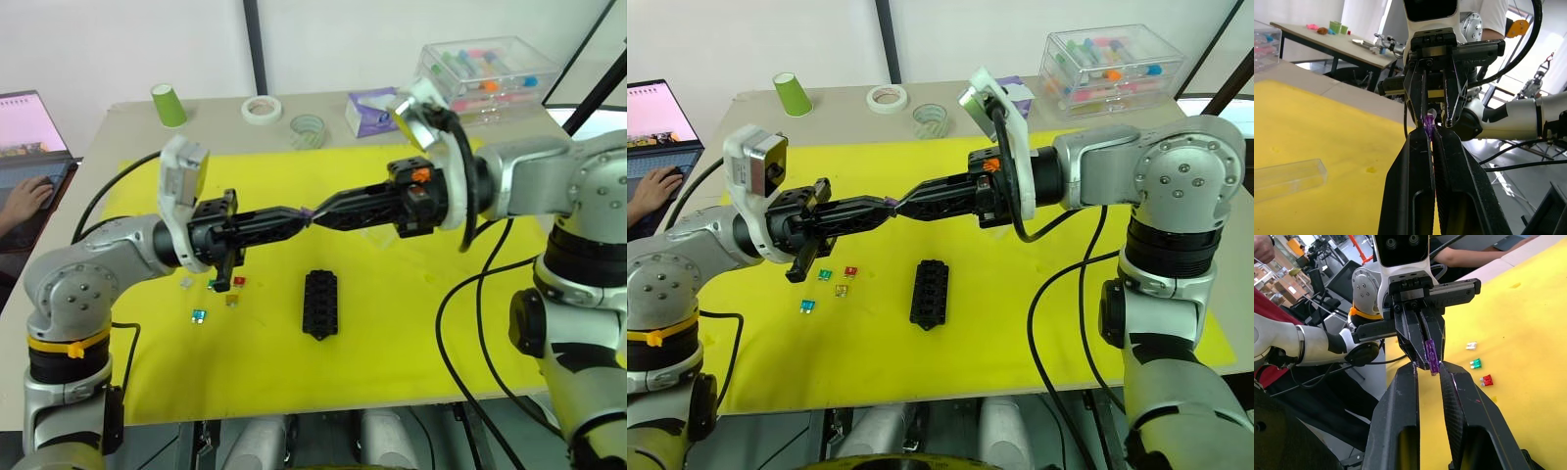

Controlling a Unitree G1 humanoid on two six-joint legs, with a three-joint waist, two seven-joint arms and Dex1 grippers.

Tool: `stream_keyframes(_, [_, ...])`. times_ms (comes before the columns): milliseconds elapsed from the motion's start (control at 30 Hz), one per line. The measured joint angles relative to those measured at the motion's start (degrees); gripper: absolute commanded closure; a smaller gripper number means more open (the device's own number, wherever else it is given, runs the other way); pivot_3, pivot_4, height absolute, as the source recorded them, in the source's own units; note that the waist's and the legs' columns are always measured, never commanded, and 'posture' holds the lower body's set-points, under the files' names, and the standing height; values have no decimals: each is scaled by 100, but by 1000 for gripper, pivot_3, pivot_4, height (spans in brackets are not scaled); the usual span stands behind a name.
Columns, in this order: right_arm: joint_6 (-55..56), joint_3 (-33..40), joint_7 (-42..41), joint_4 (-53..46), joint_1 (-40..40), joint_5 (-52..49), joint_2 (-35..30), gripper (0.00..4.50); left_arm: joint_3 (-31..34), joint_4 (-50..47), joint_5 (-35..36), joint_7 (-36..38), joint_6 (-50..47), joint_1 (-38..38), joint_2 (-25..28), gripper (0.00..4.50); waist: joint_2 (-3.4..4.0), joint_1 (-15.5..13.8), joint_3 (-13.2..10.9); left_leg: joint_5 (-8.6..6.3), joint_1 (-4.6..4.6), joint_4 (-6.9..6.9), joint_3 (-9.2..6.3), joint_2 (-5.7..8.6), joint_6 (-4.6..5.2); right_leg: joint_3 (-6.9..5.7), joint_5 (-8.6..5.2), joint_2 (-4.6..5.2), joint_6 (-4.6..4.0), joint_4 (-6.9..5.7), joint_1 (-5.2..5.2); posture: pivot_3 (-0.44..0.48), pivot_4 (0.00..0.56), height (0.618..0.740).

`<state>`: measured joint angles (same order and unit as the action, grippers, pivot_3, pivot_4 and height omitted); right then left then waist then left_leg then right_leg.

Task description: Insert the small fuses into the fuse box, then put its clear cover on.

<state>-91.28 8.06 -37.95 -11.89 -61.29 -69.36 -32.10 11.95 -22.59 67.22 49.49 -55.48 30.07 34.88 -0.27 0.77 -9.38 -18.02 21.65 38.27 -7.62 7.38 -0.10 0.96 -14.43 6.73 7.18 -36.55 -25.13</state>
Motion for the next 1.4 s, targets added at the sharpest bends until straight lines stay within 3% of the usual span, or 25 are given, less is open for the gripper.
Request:
stream_keyframes(367, [44, -30, 3, 0, 0, -9, 0, 3793, 0, -1, 2, -3, 4, 0, 0, 4500, 0, 0, 0, 0, 0, 0, 0, 0, 0, 0, 0, 0, 0, 0, 0, 0, 150, 740])
stream_keyframes(500, [48, -33, 20, 3, 0, -9, -24, 4438, 7, -1, 41, -11, 12, 0, 0, 4500, 0, -1, 0, 0, 0, 0, 0, 0, 0, 0, 0, 0, 0, 0, 0, 0, 150, 740])
stream_keyframes(867, [65, -78, 36, -2, 0, -6, -50, 4438, -31, 0, 91, -96, -8, 0, 84, 4500, 0, 1, 0, 0, 0, 0, 0, 0, 0, 0, 0, -1, 0, 0, 0, 0, 150, 740])
stream_keyframes(1033, [195, -414, -158, -112, -2, 125, -312, 4500, -380, 6, -179, -128, -164, -8, 492, 3080, 0, -9, 0, 0, 4, 0, 0, 1, 0, 0, 0, 0, 0, 1, -2, 0, 150, 740])
stream_keyframes(1300, [1821, -2099, -1711, -967, 218, 1644, -1930, 4500, -906, -278, -1297, 623, 381, -673, 1442, 237, 0, 5, 0, 0, 16, -6, 6, -1, 0, -1, 0, -3, 0, 7, -19, 0, 150, 740])
stream_keyframes(1333, [2206, -2327, -1962, -1086, 344, 1949, -2121, 4500, -1006, -318, -1578, 788, 628, -856, 1572, 20, 0, 3, 0, 0, 16, -6, 7, -2, 0, -1, 0, -3, 0, 7, -19, 0, 150, 740])
stream_keyframes(1400, [2944, -2721, -2398, -1280, 673, 2537, -2347, 4500, -1267, -312, -2167, 1067, 1129, -1223, 1743, 20, 0, -6, 0, 0, 18, -5, 10, -2, 0, -1, 0, -2, 1, 9, -18, 0, 150, 740])
